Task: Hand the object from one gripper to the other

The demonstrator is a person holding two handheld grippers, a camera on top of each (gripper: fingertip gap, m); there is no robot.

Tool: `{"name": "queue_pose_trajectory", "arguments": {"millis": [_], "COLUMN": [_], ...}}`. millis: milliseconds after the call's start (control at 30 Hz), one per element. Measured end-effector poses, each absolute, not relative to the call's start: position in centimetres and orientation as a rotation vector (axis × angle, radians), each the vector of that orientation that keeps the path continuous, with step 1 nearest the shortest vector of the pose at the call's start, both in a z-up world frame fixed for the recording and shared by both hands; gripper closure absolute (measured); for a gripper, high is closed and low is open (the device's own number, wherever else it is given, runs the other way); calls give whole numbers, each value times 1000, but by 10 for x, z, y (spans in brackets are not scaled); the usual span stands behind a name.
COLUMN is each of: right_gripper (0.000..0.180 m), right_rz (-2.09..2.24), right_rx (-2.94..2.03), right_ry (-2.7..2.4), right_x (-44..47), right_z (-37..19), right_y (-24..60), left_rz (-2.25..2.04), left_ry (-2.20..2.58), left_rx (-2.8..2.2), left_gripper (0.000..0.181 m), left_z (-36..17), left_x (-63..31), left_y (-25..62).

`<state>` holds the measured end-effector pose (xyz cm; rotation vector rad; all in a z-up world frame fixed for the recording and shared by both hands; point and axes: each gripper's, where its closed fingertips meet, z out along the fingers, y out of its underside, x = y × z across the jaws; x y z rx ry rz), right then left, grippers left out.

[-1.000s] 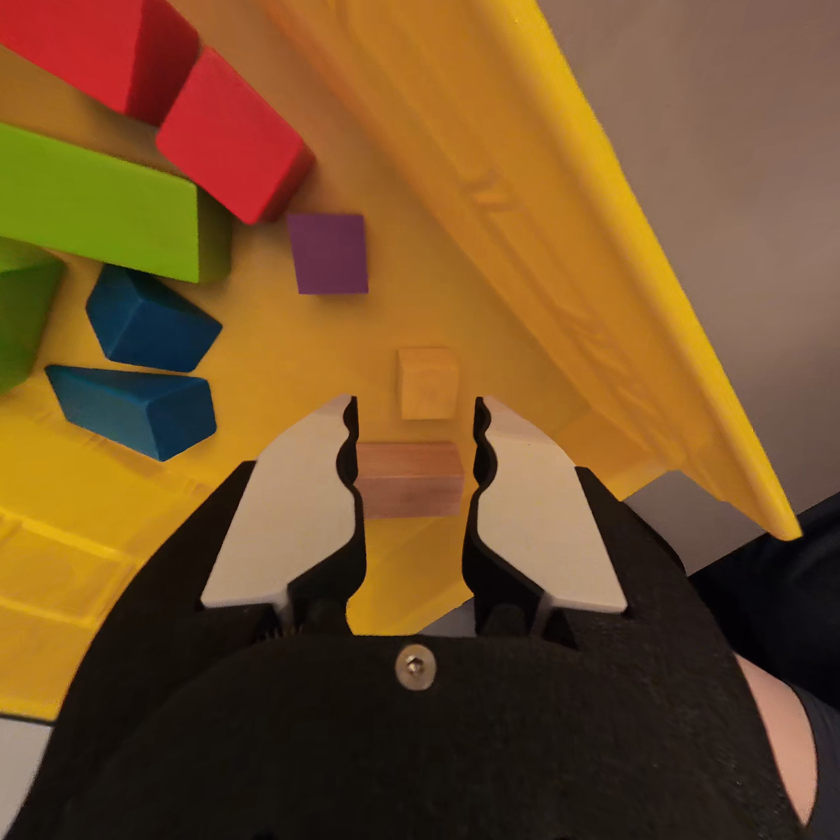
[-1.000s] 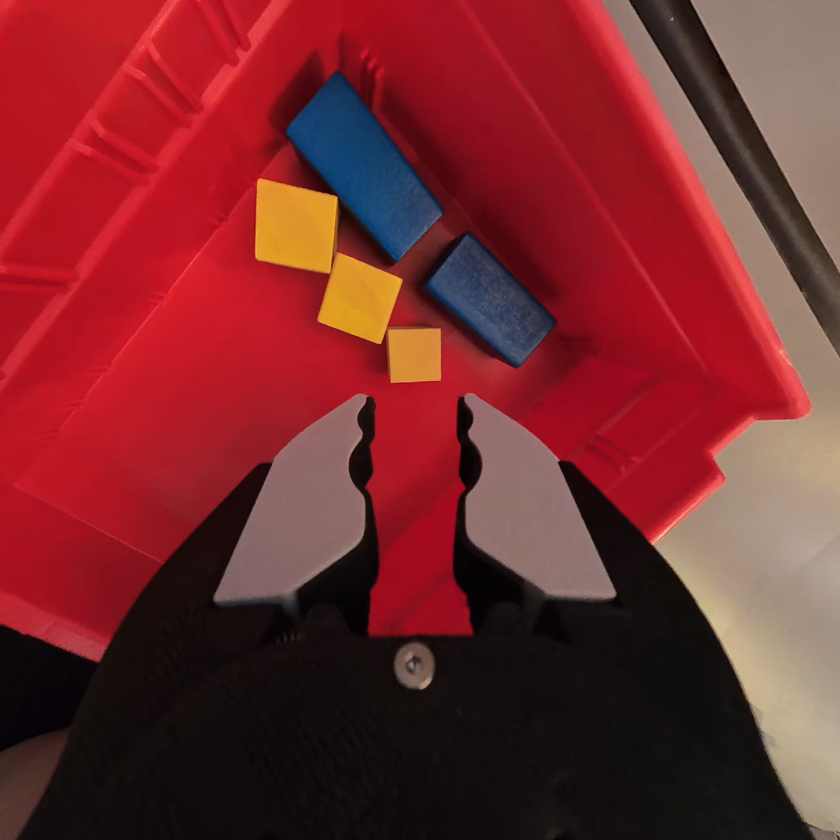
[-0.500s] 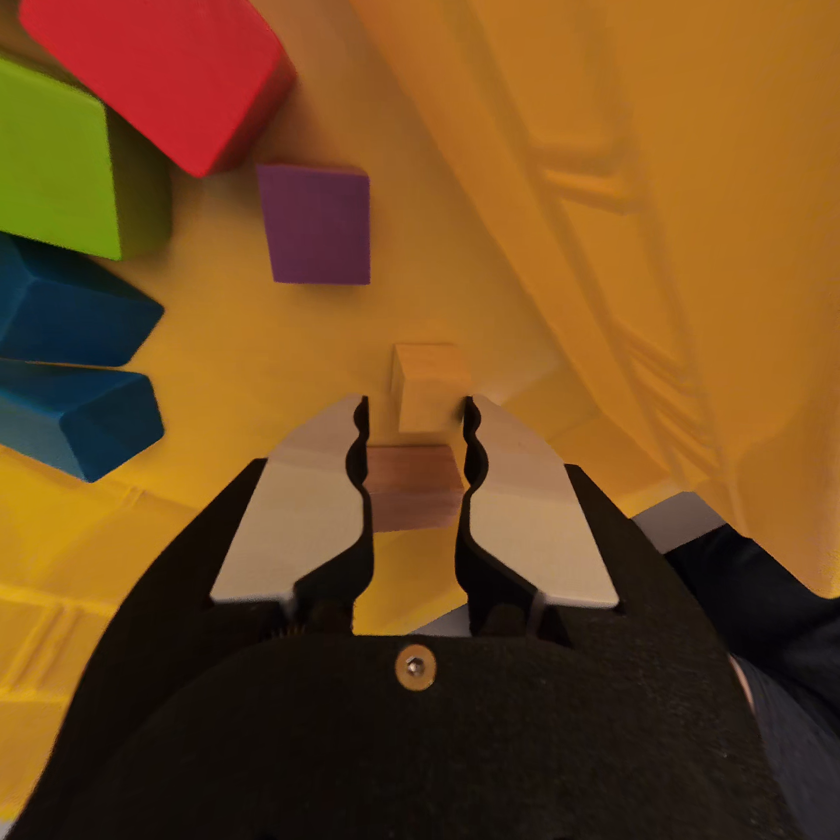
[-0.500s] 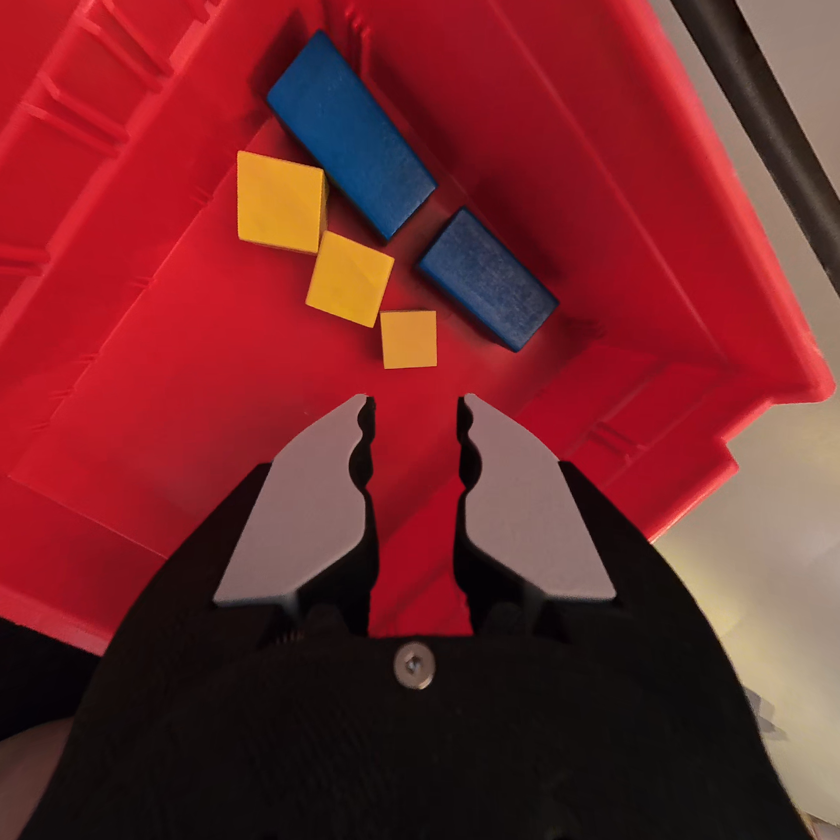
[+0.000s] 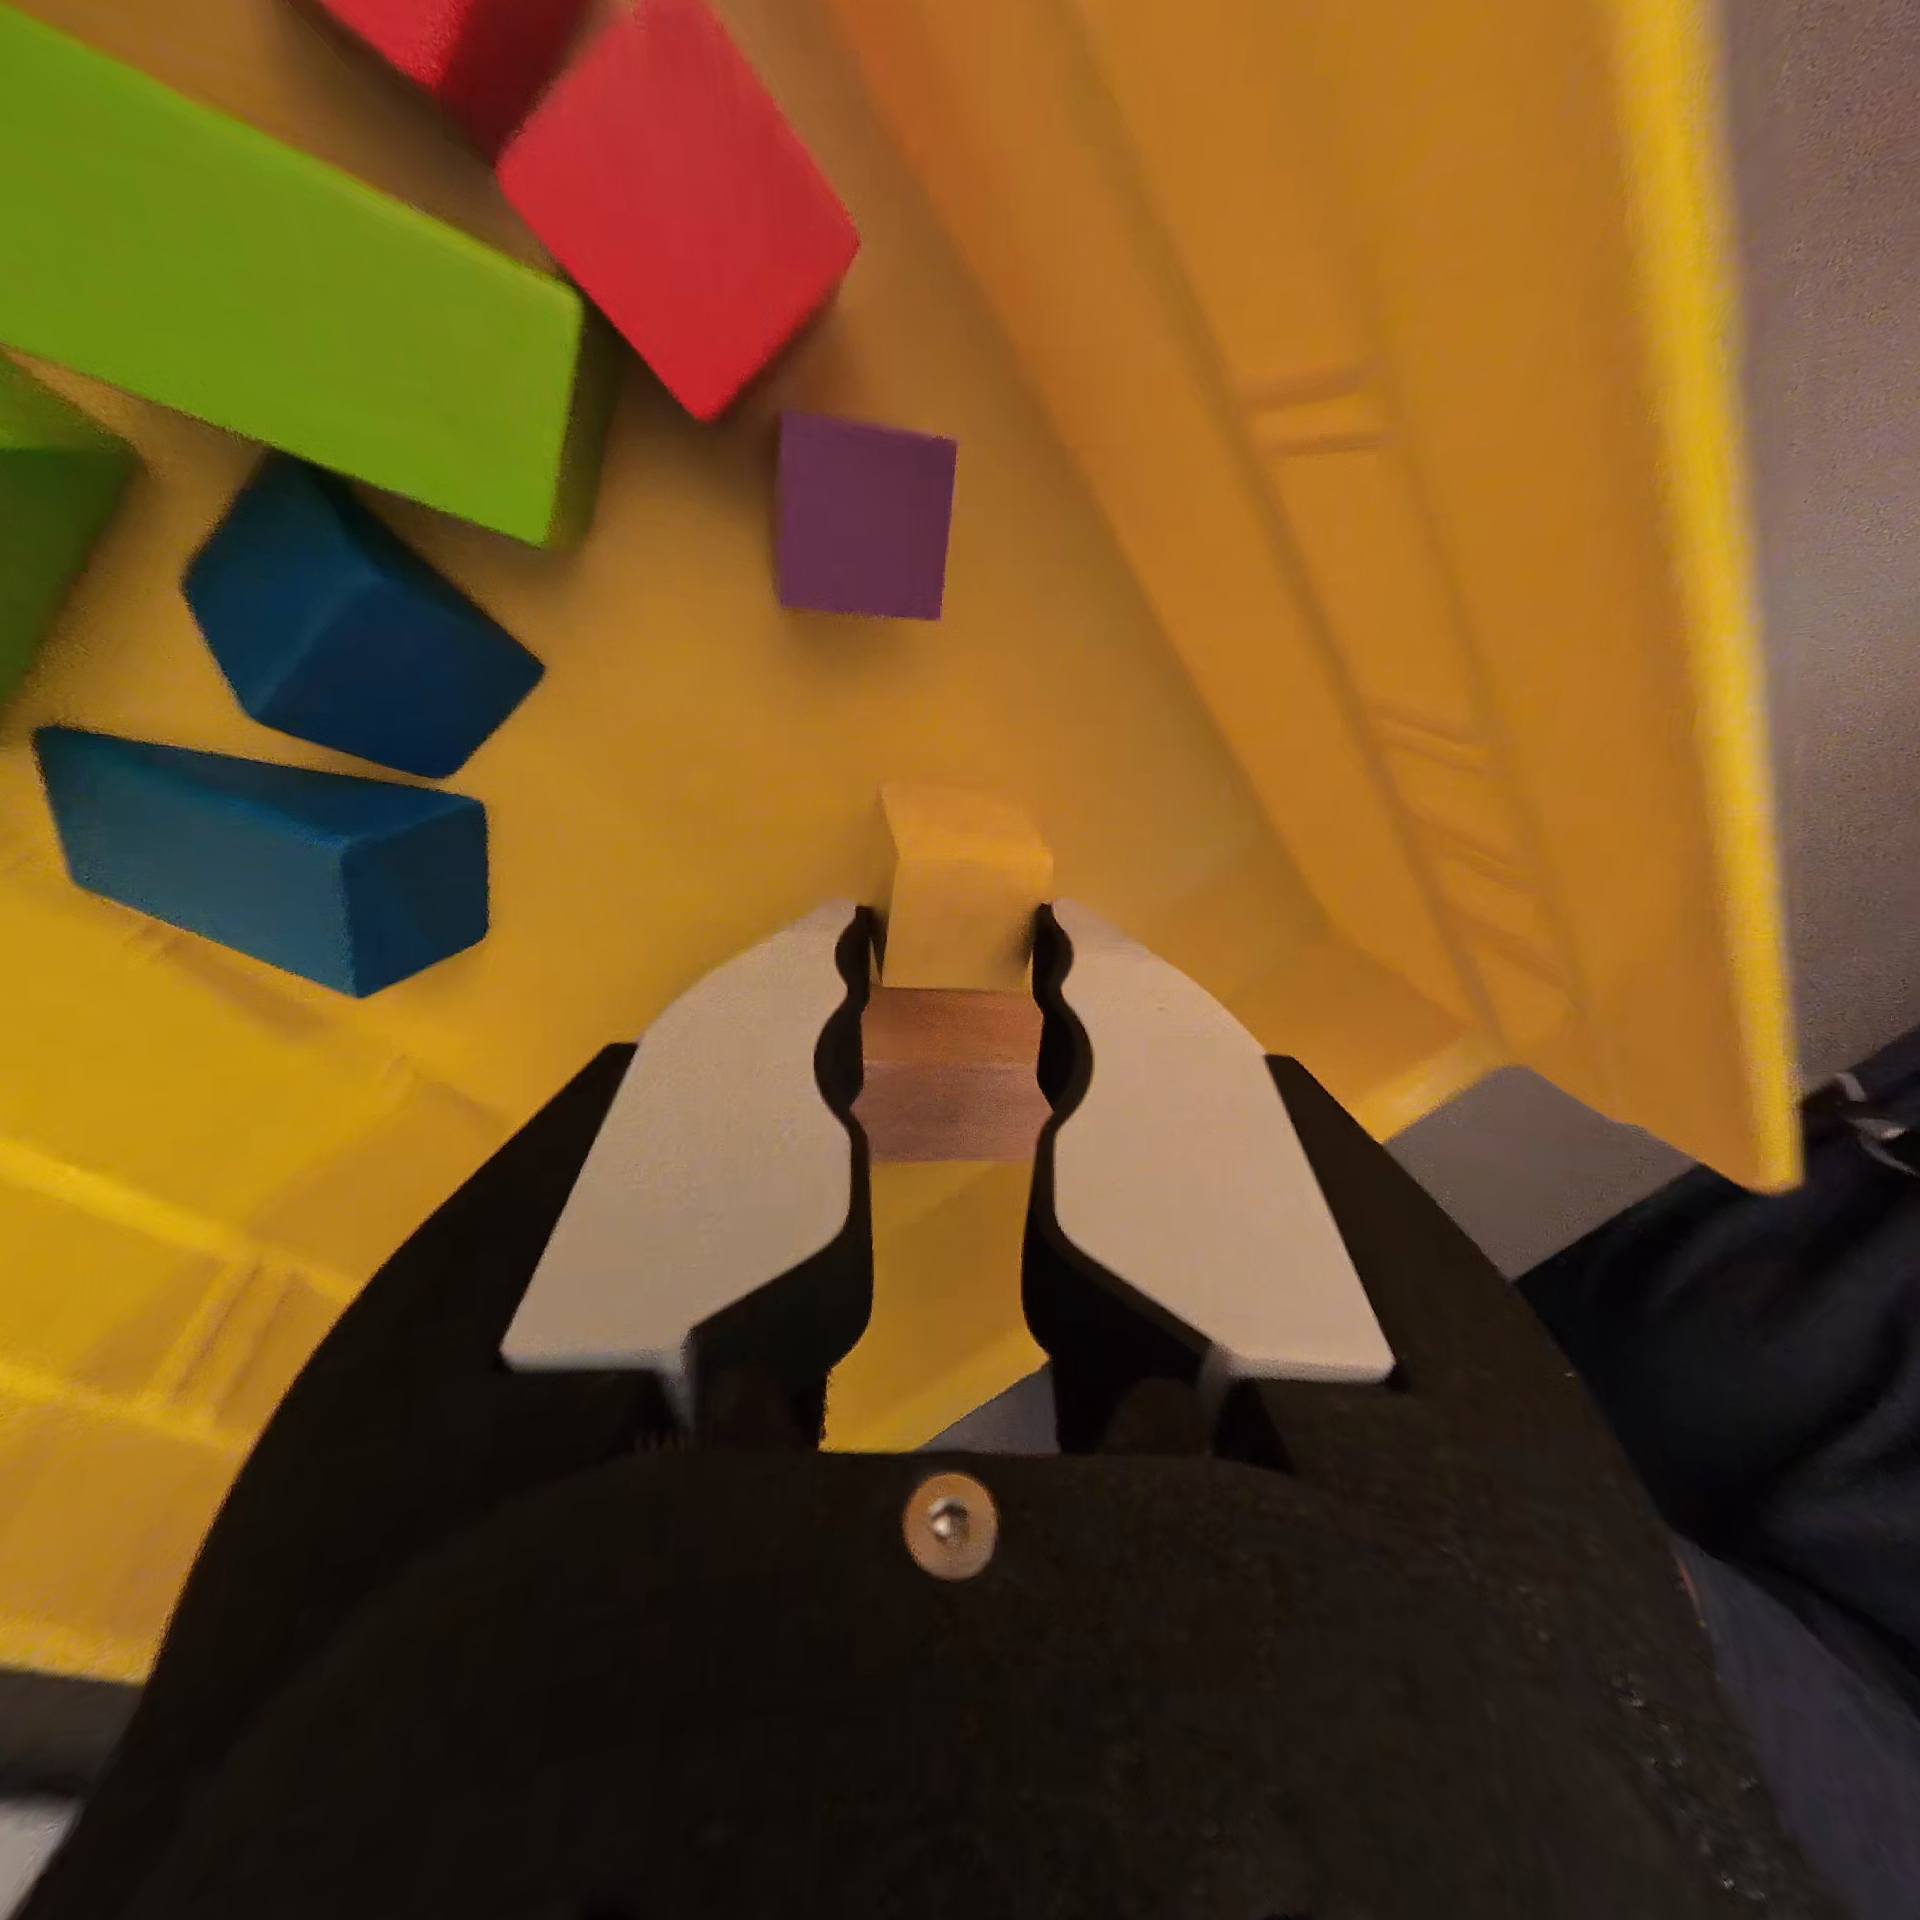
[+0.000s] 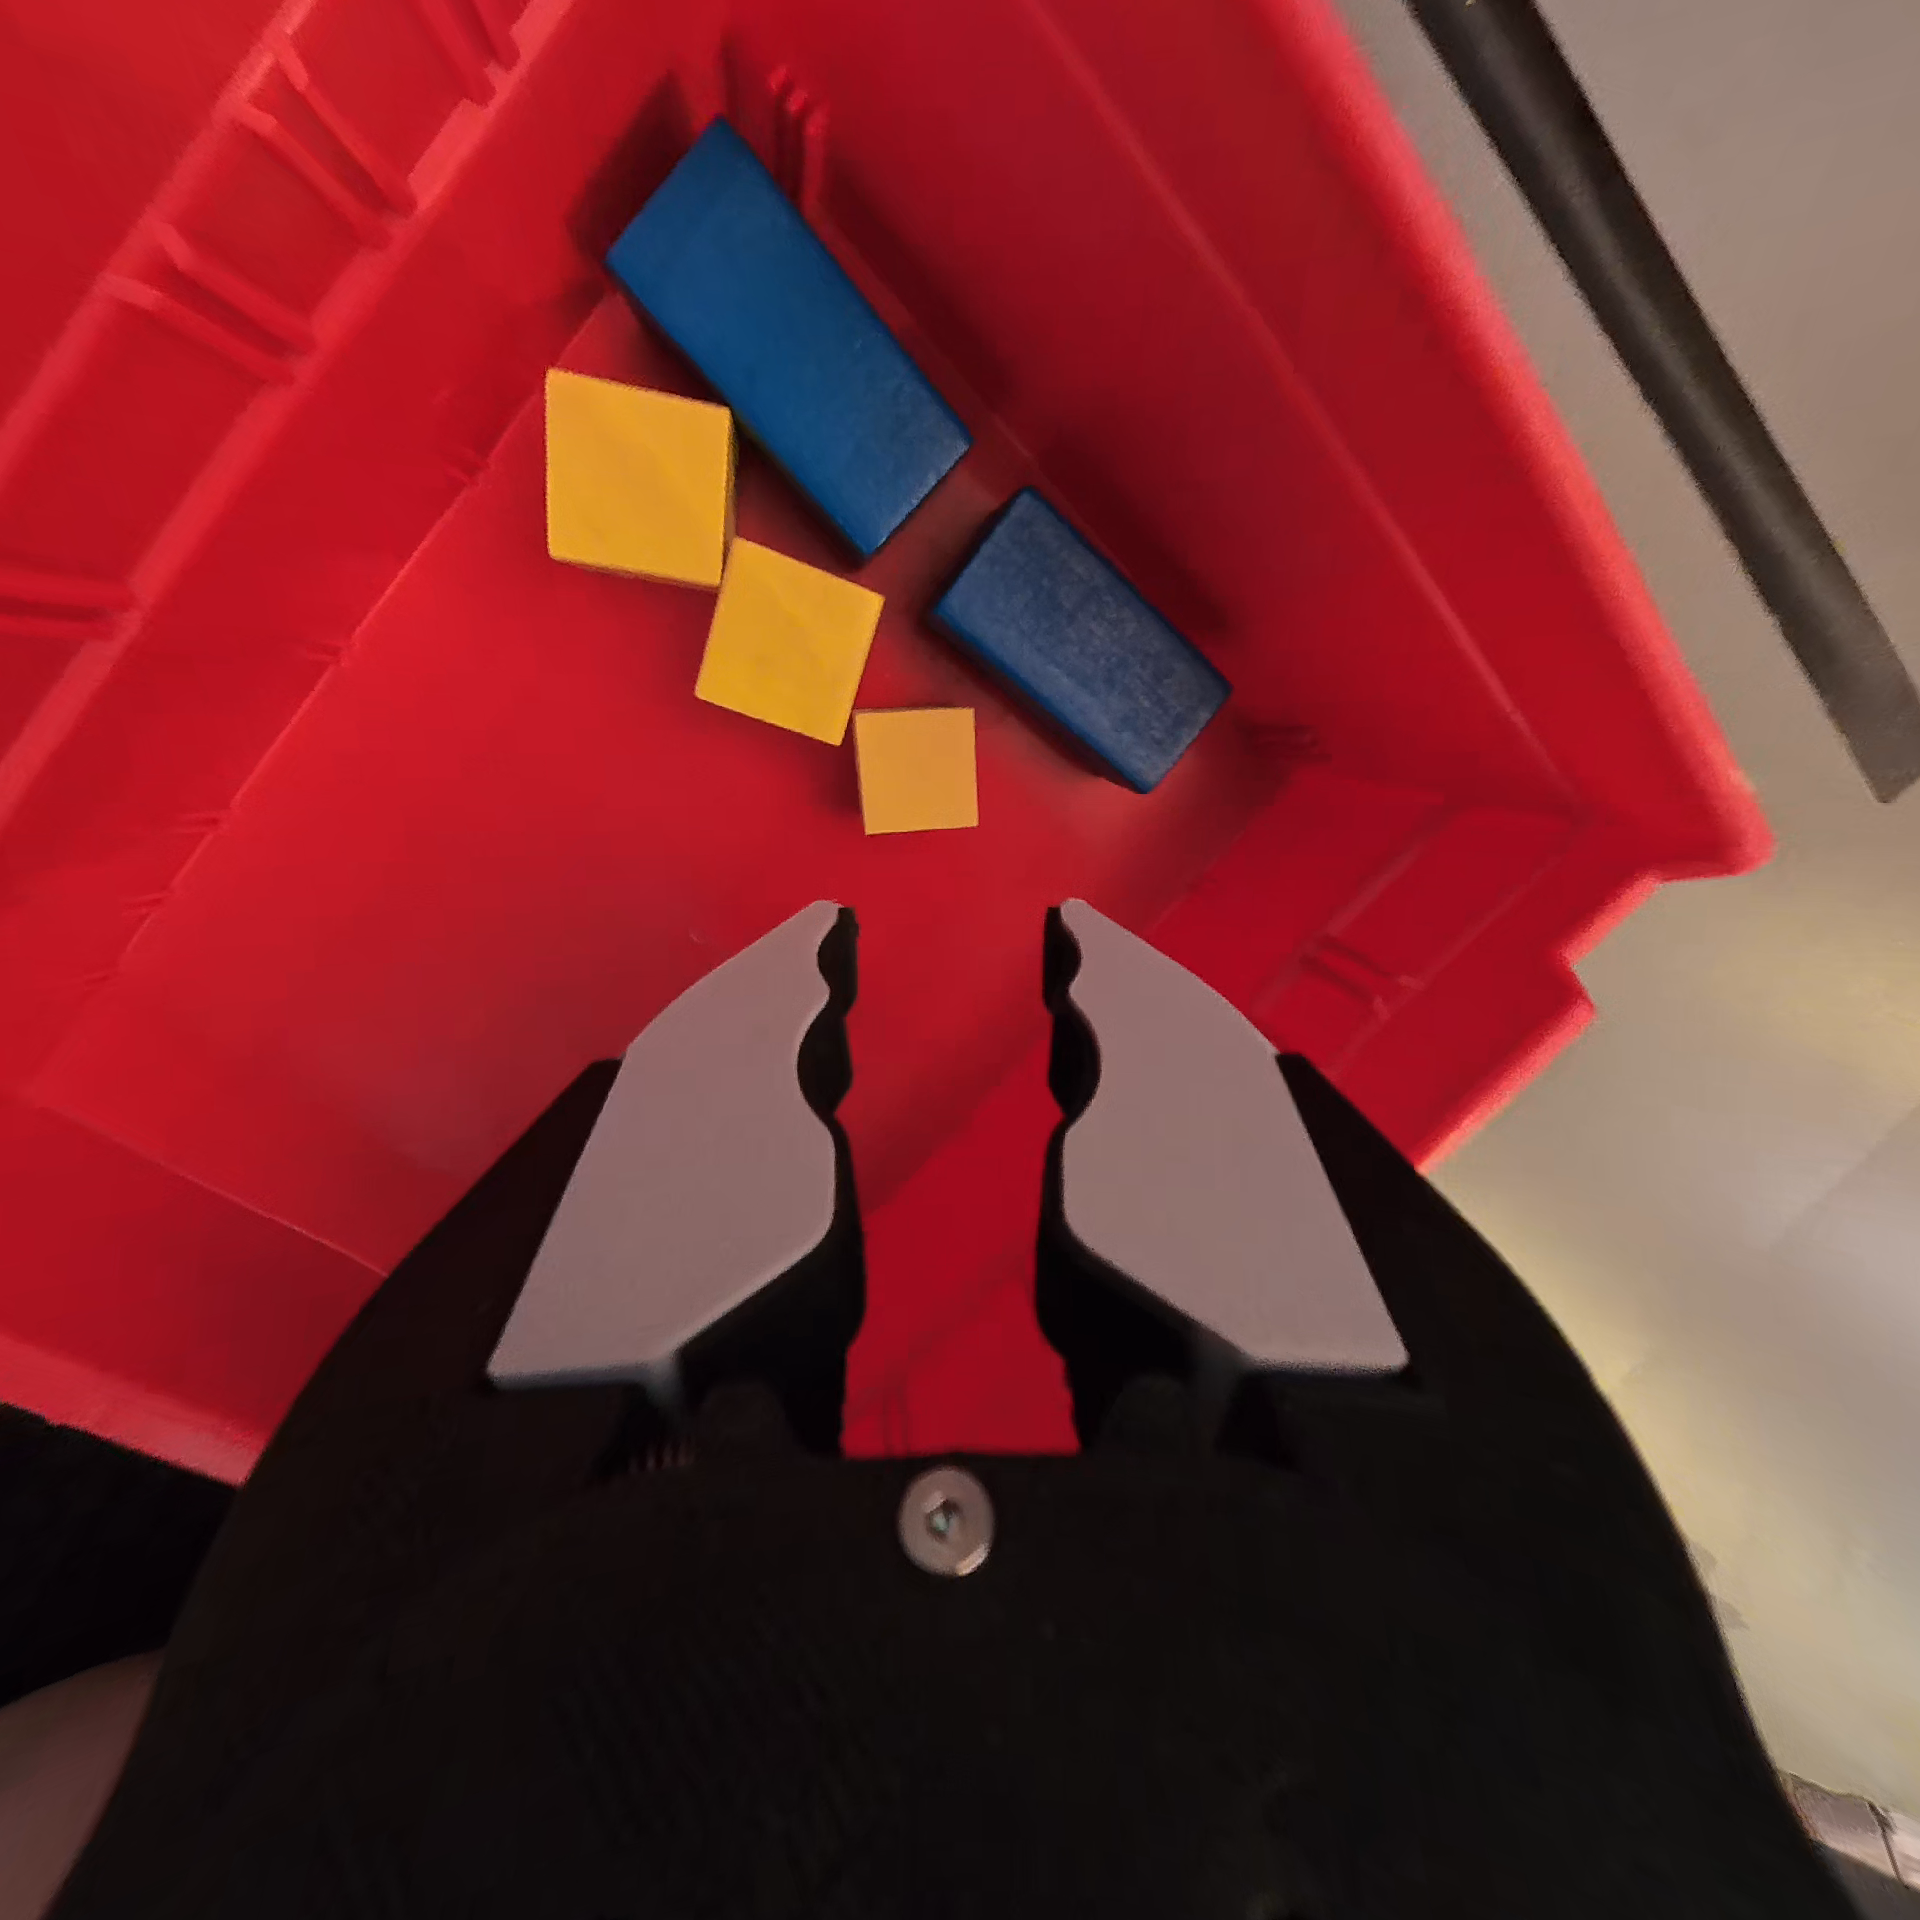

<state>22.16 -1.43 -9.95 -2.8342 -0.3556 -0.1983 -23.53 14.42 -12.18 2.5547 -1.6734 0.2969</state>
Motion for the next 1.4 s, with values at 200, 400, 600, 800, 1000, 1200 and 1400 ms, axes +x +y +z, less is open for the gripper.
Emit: {"name": "queue_pose_trajectory", "arguments": {"millis": [200, 400, 600, 800, 1000, 1200, 1400], "right_gripper": [144, 144, 138, 128, 134, 147, 148], "right_rz": [-420, -161, 21, -8, -13, -3, -1], "right_rx": [-2623, -1936, -1301, -1241, -1230, -1225, -1241], "right_ry": [-389, -928, -1416, -1579, -1649, -1672, -1677], "right_x": [200, 45, -99, -143, -158, -161, -159], "right_z": [-32, 44, 62, 36, 19, 14, 13], "right_y": [-7, 29, -20, -34, -37, -38, -39], "left_rz": [1105, 1667, 1582, 1478, 1420, 1417, 1421], "left_ry": [-1814, -1979, -2050, -2058, -2055, -2037, -2017], "left_rx": [2595, 1962, 1535, 1384, 1353, 1333, 1335], "left_gripper": [151, 152, 152, 152, 152, 152, 151], "left_z": [-32, 33, 27, 15, 8, 7, 8], "left_x": [-194, -168, -165, -163, -161, -160, -162], "left_y": [135, 50, -13, -40, -49, -52, -51]}}
